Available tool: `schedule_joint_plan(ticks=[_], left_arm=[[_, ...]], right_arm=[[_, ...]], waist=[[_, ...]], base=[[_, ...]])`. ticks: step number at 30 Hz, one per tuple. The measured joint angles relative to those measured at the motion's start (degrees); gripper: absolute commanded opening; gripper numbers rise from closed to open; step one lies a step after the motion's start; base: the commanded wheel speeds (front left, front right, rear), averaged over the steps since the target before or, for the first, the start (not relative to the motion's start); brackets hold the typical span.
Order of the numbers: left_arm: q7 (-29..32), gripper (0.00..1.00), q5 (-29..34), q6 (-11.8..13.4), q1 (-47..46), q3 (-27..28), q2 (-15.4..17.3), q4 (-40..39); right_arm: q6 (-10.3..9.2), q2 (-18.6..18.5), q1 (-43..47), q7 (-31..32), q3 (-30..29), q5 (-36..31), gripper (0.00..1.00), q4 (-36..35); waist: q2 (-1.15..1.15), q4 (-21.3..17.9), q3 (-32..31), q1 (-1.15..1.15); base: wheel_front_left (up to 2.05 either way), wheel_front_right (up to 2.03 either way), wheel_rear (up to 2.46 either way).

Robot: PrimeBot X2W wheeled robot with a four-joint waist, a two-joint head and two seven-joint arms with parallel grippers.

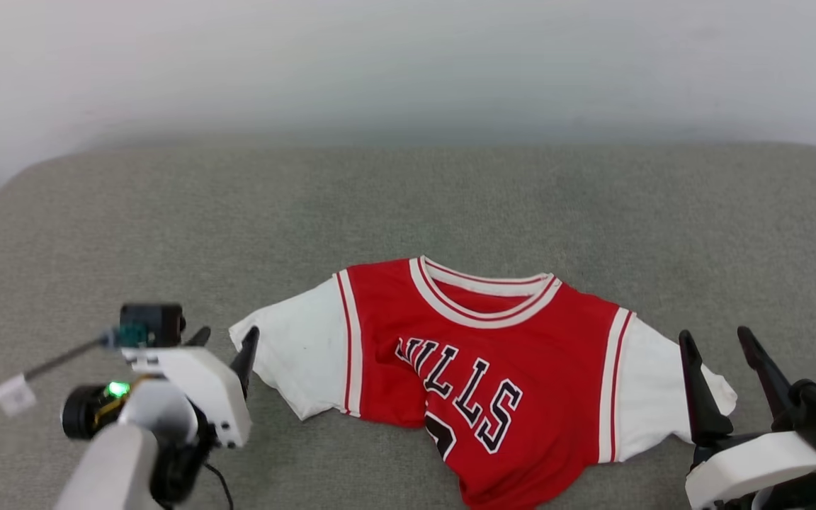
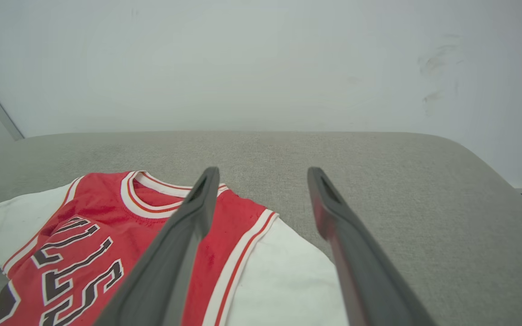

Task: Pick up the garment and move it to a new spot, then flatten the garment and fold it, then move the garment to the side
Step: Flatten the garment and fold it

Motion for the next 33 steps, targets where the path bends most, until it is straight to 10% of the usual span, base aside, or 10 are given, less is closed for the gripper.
schedule_joint_plan(ticks=[9, 18, 19, 22, 33], left_arm=[[30.4, 1.00, -5.7, -2.7, -13.4, -2.1, 7.6, 3.4], [41.2, 0.98, -8.4, -1.0, -16.4, -1.3, 10.5, 7.4], [41.5, 0.59, -8.6, -0.9, -16.4, -1.2, 10.4, 7.5], [40.8, 0.00, -9.4, -0.9, -16.3, -1.0, 9.9, 7.7], [23.5, 0.00, -6.2, -0.6, -13.0, -1.9, 5.2, 6.7]], right_arm=[[0.00, 0.1, -4.1, -1.1, 1.3, 1.7, 1.00, -0.9], [0.00, 0.2, -6.8, -3.3, 2.3, 2.9, 1.00, 2.5], [0.00, 0.2, -7.0, -3.4, 2.3, 3.0, 1.00, 2.7], [0.00, 0.2, -7.0, -3.5, 2.1, 3.4, 1.00, 3.6], [0.00, 0.2, -7.0, 1.5, -0.4, 5.1, 1.00, 5.4]], waist=[[0.00, -3.5, 9.1, 0.01], [0.00, -7.1, 14.1, 0.00], [0.00, -7.3, 14.2, 0.00], [0.00, -7.3, 14.1, 0.00], [0.00, -4.6, 10.6, 0.01]], base=[[0.00, 0.00, 0.00], [0.00, 0.00, 0.00], [0.00, 0.00, 0.00], [0.00, 0.00, 0.00], [0.00, 0.00, 0.00]])
